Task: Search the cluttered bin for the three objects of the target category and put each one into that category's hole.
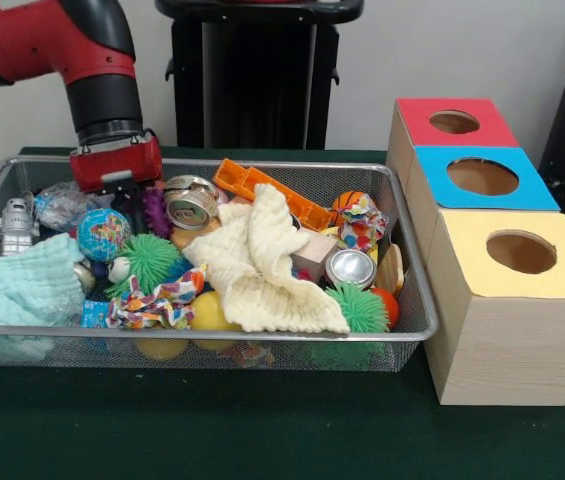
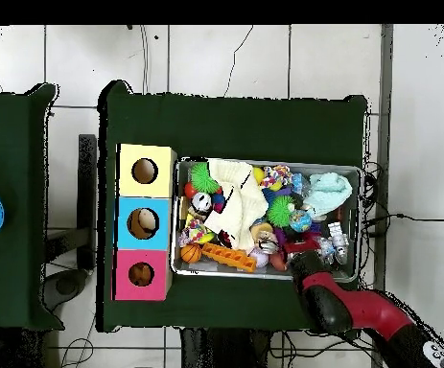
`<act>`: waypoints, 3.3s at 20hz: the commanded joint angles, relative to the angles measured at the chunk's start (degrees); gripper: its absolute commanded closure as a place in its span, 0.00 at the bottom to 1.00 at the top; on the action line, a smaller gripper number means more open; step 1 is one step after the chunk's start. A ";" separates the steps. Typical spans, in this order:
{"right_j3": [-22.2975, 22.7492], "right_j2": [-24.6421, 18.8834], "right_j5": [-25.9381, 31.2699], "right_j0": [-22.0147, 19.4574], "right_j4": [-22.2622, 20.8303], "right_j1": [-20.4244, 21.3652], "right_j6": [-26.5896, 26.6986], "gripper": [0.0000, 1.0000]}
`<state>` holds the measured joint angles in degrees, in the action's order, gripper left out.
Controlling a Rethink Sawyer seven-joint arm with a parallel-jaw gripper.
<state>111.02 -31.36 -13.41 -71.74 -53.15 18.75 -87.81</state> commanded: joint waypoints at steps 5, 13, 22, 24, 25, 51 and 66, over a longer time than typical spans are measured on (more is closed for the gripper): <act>13.21 4.14 -1.68 5.19 8.42 9.36 -12.67 1.00; 19.21 6.61 -6.99 10.54 15.85 13.04 -14.74 1.00; 21.37 6.06 -7.52 11.49 18.60 14.05 -14.16 1.00; 21.50 7.14 -8.91 12.65 19.11 13.39 -14.23 1.00; 21.44 7.48 -9.39 13.03 19.24 12.98 -14.16 1.00; 14.35 13.05 -17.96 26.65 32.11 6.74 -14.66 1.00; 9.79 13.18 -17.01 28.24 36.20 3.56 -13.41 1.00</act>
<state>132.28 -17.07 -30.33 -43.68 -21.78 24.24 -87.81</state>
